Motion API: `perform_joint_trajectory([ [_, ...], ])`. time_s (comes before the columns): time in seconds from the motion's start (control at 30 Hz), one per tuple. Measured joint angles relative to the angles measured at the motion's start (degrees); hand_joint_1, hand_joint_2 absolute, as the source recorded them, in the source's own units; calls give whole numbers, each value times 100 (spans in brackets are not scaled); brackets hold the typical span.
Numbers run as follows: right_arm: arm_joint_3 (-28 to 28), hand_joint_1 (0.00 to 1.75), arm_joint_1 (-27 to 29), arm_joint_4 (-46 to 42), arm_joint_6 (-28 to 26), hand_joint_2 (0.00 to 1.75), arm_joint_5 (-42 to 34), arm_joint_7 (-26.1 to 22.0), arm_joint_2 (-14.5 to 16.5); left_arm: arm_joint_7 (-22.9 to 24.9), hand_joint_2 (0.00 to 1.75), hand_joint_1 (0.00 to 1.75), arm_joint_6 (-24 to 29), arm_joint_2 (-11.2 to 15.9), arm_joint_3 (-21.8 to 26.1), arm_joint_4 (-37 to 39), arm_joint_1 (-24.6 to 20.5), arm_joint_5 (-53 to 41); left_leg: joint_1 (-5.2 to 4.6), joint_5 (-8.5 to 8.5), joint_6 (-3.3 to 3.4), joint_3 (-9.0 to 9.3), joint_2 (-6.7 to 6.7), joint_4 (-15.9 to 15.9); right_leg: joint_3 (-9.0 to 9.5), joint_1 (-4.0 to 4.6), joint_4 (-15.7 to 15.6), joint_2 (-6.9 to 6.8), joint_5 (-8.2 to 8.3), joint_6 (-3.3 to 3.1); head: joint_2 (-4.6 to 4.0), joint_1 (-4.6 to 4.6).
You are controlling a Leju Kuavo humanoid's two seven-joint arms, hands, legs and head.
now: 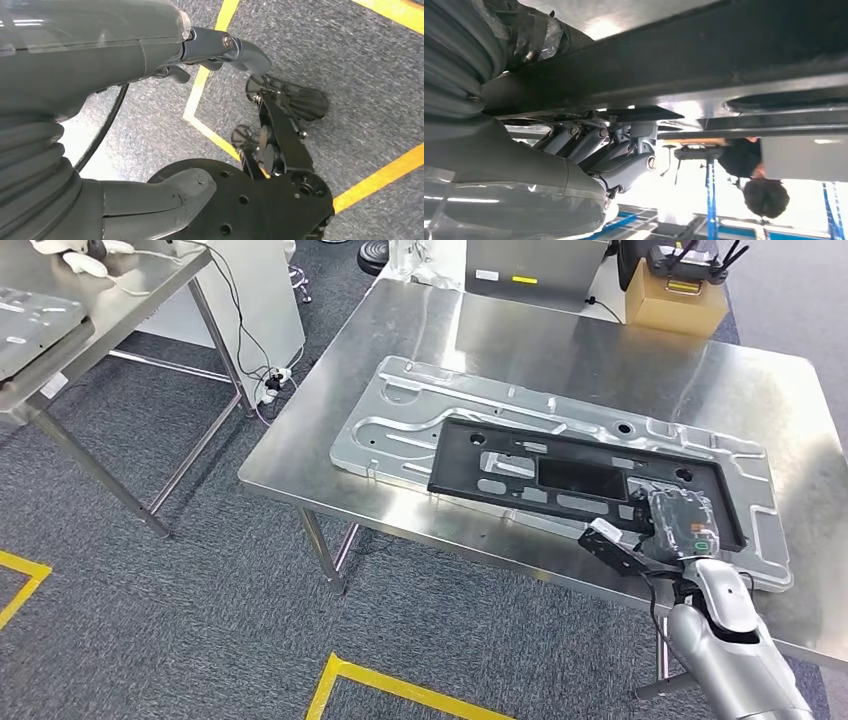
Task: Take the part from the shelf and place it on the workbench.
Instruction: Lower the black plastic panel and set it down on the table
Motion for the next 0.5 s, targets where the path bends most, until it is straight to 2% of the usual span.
perform_joint_trajectory([
  [0.03, -30, 175, -1, 26, 0, 175, -7, 4, -9, 0, 175, 0, 0, -2, -15, 0, 0, 14, -1, -18, -6, 15, 0, 11, 51, -2, -146, -10, 159, 6, 1, 1],
  [0.1, -91, 175, -14, 67, -1, 175, -28, 4, -33, 0, 175, 0, 0, -8, -31, 0, 1, 29, -5, -73, -35, 53, 0, 48, 413, 1, -899, -54, 575, -13, 0, 0],
  [0.13, -114, 175, -27, 85, -1, 175, -41, 4, -45, -1, 175, 0, -1, -10, -35, 0, -1, 32, -17, -104, -60, 61, 0, 78, 576, 15, -1238, -71, 699, -40, 0, -1],
  [0.17, -134, 175, -37, 103, -3, 175, -53, 4, -55, -2, 175, 0, -2, -12, -39, 0, -3, 33, -29, -128, -87, 63, 0, 98, 675, 31, -1448, -83, 746, -72, 0, -3],
  [0.23, -164, 175, -47, 140, -8, 175, -68, 4, -64, -4, 175, 0, -4, -13, -50, 0, -6, 36, -48, -152, -136, 60, 8, 106, 693, 56, -1524, -71, 723, -136, 0, -5],
  [0.3, -190, 175, -48, 178, -18, 175, -79, -3, -69, -5, 175, 0, -5, -10, -66, 0, -7, 45, -46, -212, -188, 51, 16, 148, 711, 23, -1547, -58, 729, -201, 1, -6],
  [0.33, -198, 175, -52, 196, -22, 175, -83, -9, -69, -5, 175, 0, -7, -11, -73, 0, -6, 53, -41, -306, -218, -3, 16, 284, 726, 5, -1563, -55, 731, -238, 1, -9],
  [0.37, -203, 175, -55, 216, -26, 175, -90, -15, -69, -6, 175, 0, -9, -11, -81, 0, -6, 61, -30, -451, -246, -117, 13, 535, 741, -10, -1578, -55, 730, -271, 1, -11],
  [0.43, -208, 175, -58, 259, -29, 175, -101, -28, -69, -7, 175, 0, -9, -13, -103, 0, -5, 79, -5, -797, -289, -507, 9, 1306, 751, -5, -1579, -55, 715, -308, 1, -15],
  [0.47, -208, 175, -56, 286, -30, 175, -105, -37, -68, -11, 175, 0, -8, -13, -115, 0, -4, 89, 7, -886, -305, -689, 9, 1625, 756, -3, -1577, -52, 707, -312, 1, -15],
  [0.5, -208, 175, -55, 313, -31, 175, -108, -46, -68, -23, 175, 0, -7, -13, -126, 0, -3, 100, 16, -863, -315, -791, 10, 1765, 765, -3, -1575, -48, 699, -310, 1, -15],
])
